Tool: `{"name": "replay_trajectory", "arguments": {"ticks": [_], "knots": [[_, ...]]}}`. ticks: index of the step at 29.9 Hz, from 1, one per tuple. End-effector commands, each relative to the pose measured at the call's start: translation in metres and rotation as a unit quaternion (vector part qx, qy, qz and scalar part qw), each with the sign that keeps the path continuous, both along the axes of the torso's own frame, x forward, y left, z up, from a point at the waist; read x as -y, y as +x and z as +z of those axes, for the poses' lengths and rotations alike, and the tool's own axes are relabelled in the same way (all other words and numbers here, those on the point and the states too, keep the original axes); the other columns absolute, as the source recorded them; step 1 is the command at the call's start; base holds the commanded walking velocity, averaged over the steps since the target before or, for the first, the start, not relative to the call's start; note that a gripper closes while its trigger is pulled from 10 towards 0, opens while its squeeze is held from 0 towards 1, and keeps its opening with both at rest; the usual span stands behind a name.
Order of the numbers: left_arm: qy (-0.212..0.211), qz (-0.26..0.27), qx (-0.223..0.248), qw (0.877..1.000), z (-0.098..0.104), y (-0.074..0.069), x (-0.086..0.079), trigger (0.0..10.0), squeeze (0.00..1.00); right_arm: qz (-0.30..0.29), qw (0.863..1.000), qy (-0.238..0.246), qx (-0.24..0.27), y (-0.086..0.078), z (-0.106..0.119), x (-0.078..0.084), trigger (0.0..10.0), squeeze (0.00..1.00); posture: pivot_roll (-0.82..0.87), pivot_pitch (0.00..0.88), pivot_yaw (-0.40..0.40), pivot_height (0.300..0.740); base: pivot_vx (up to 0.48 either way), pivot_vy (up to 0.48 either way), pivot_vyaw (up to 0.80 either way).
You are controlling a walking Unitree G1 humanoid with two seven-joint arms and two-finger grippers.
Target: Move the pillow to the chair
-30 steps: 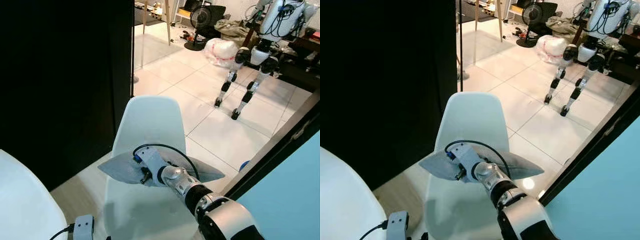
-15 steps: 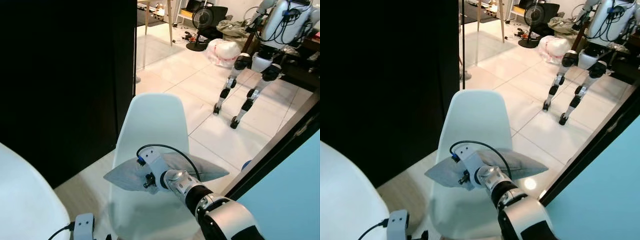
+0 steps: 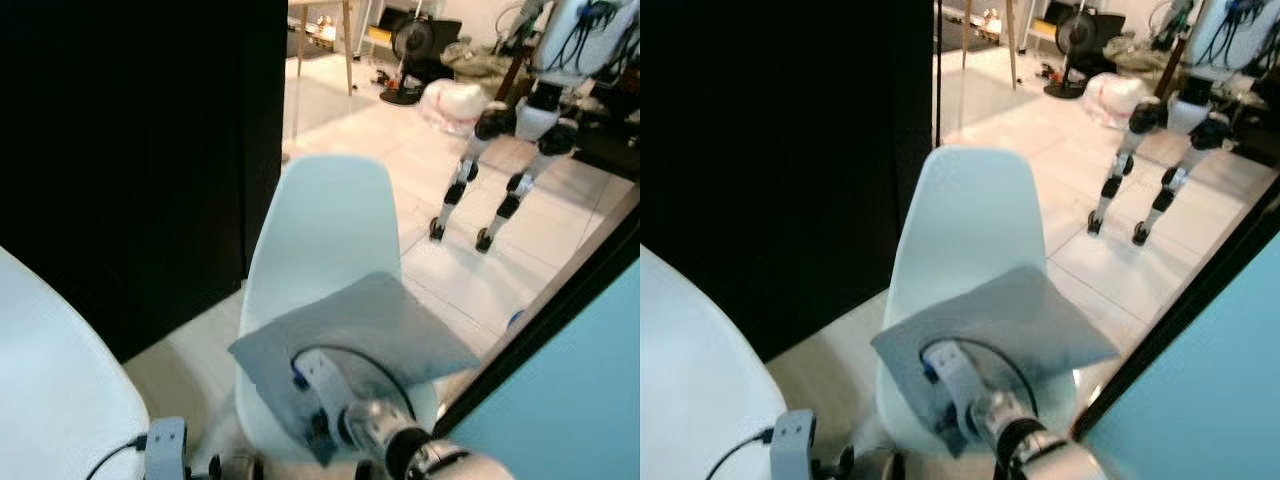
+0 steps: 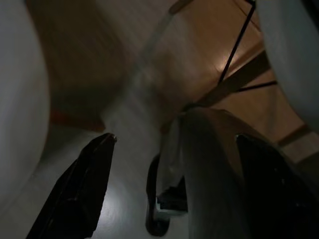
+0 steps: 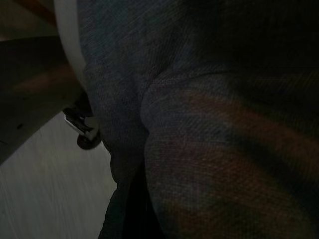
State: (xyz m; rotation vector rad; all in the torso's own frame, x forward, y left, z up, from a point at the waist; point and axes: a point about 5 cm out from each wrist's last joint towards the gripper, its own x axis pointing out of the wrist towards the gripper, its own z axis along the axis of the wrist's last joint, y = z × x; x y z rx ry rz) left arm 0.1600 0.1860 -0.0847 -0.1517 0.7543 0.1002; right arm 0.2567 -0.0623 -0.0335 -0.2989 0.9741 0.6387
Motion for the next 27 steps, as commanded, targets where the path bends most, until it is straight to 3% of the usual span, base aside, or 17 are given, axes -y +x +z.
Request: {"name": "replay_trajectory", "arguments": {"ticks": [1, 6, 11, 12, 13, 14, 15, 16, 17, 24, 27], "knots": [[-0.025, -0.014, -0.047, 0.998, -0.012, -0.021, 0.017, 10.0, 0.00, 0.029, 0.999, 0.030, -0.013, -0.011, 0.003, -0.037, 10.0, 0.00, 0.19, 0.113, -0.119, 0.605, 0.000, 0.000, 0.00], [-0.026, -0.012, -0.046, 0.999, -0.012, -0.021, 0.018, 10.0, 0.00, 0.007, 0.998, 0.043, -0.045, -0.015, 0.000, -0.036, 10.0, 0.00, 0.20, 0.118, -0.124, 0.605, 0.000, 0.000, 0.00], [-0.027, -0.011, -0.046, 0.999, -0.012, -0.021, 0.018, 10.0, 0.00, -0.021, 0.992, 0.114, -0.049, -0.010, 0.009, -0.048, 10.0, 0.00, 0.20, 0.118, -0.125, 0.605, 0.000, 0.000, 0.00], [-0.027, -0.010, -0.046, 0.999, -0.012, -0.021, 0.018, 10.0, 0.00, -0.038, 0.987, 0.147, -0.045, -0.006, 0.015, -0.054, 10.0, 0.15, 0.20, 0.117, -0.125, 0.605, 0.000, 0.000, 0.00], [-0.027, -0.009, -0.046, 0.999, -0.012, -0.021, 0.018, 10.0, 0.00, -0.047, 0.983, 0.171, -0.044, -0.004, 0.018, -0.058, 10.0, 0.58, 0.20, 0.117, -0.125, 0.605, 0.000, 0.000, 0.00], [-0.027, -0.009, -0.046, 0.999, -0.012, -0.021, 0.018, 10.0, 0.00, -0.047, 0.983, 0.171, -0.044, -0.004, 0.018, -0.058, 10.0, 0.58, 0.20, 0.117, -0.125, 0.605, 0.000, 0.000, 0.00], [-0.027, -0.009, -0.047, 0.999, -0.012, -0.021, 0.018, 10.0, 0.00, -0.050, 0.980, 0.187, -0.044, -0.002, 0.021, -0.062, 10.0, 0.90, 0.20, 0.116, -0.125, 0.605, 0.000, 0.000, 0.00], [-0.027, -0.009, -0.047, 0.999, -0.012, -0.021, 0.018, 10.0, 0.00, -0.050, 0.980, 0.187, -0.044, -0.002, 0.021, -0.062, 10.0, 0.90, 0.20, 0.116, -0.125, 0.605, 0.000, 0.000, 0.00], [-0.027, -0.009, -0.047, 0.998, -0.012, -0.021, 0.018, 10.0, 0.00, -0.052, 0.978, 0.198, -0.041, -0.001, 0.024, -0.064, 10.0, 1.00, 0.20, 0.115, -0.125, 0.605, 0.000, 0.000, 0.00], [-0.026, -0.012, -0.048, 0.998, -0.012, -0.021, 0.018, 10.0, 0.00, -0.032, 0.978, 0.202, -0.032, 0.003, 0.029, -0.067, 10.0, 1.00, 0.20, 0.111, -0.122, 0.605, 0.000, 0.000, 0.00], [-0.027, -0.013, -0.049, 0.998, -0.012, -0.020, 0.018, 10.0, 0.00, 0.048, 0.977, 0.204, -0.030, 0.005, 0.033, -0.066, 10.0, 1.00, 0.19, 0.110, -0.123, 0.605, 0.000, 0.000, 0.00]]}}
